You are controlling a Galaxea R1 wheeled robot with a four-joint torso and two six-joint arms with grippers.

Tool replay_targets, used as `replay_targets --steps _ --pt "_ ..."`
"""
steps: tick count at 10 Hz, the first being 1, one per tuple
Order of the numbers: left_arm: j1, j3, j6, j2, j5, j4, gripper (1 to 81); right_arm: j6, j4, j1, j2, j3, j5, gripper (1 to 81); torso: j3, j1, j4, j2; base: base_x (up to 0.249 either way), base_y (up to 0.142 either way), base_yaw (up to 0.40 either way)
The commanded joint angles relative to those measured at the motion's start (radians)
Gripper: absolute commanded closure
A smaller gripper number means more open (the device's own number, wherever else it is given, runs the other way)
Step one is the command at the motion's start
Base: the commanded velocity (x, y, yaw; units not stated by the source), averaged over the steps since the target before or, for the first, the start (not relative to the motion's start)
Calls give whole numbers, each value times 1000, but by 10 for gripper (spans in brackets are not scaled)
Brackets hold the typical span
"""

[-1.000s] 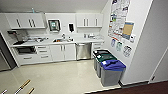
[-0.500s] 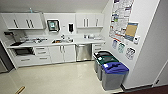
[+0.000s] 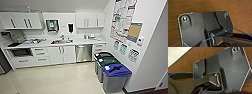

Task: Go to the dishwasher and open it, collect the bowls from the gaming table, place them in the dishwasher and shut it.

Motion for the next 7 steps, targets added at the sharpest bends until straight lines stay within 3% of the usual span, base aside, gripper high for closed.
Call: replay_targets --steps 1,7 --pt "-47 11 3 -18 56 -11 10 -4 -15 38 -12 11 -40 10 0 0 0 0 153 0 0" --pt "-49 11 3 -16 56 -11 10 -4 -15 39 -11 11 -40 10 0 0 0 0 153 0 0"
